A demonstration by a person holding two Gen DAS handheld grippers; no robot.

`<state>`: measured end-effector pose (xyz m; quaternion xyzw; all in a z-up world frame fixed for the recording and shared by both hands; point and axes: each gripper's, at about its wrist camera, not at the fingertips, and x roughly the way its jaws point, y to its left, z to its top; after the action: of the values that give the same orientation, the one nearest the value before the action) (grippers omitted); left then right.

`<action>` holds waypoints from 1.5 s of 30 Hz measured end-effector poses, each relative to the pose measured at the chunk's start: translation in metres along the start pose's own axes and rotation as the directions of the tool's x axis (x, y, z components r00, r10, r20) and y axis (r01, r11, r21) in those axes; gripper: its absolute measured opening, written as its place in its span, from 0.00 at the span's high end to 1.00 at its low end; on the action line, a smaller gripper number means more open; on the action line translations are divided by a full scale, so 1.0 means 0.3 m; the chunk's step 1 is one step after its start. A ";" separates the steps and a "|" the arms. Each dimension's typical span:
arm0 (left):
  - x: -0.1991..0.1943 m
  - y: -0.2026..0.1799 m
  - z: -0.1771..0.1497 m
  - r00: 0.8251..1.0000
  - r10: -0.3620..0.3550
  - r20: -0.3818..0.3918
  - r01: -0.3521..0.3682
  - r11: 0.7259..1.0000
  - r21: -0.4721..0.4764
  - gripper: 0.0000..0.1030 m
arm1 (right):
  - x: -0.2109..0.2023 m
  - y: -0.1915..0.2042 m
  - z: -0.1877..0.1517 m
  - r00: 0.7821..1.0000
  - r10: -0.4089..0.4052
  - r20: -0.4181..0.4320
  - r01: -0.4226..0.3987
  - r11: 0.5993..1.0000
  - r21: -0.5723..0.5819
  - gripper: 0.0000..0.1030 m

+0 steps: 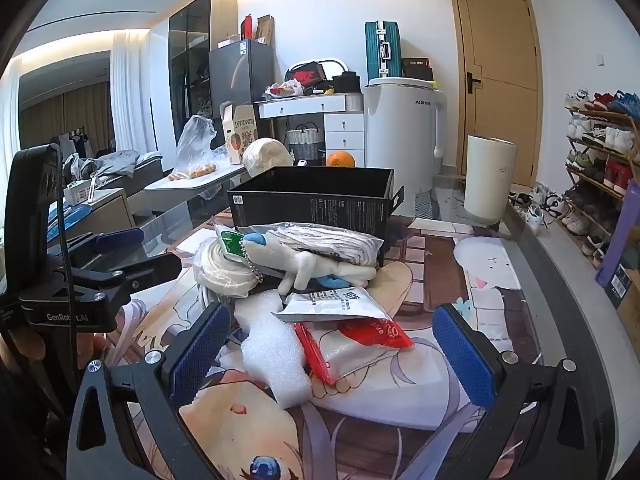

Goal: Organize soft objects

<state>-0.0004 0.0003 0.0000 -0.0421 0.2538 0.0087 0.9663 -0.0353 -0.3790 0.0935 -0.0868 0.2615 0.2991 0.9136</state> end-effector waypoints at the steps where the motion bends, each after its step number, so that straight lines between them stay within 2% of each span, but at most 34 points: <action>1: 0.000 0.000 0.000 1.000 0.002 -0.001 -0.002 1.000 0.001 0.00 | 0.001 0.000 0.000 1.000 -0.001 0.001 0.001 1.000 0.000 0.00; 45: 0.009 0.007 -0.005 1.000 0.001 -0.021 -0.001 1.000 0.004 0.00 | 0.005 -0.007 0.001 1.000 -0.004 -0.006 0.004 1.000 0.004 0.00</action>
<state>0.0010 0.0022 -0.0029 -0.0401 0.2639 0.0081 0.9637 -0.0330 -0.3798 0.0931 -0.0866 0.2646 0.2963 0.9136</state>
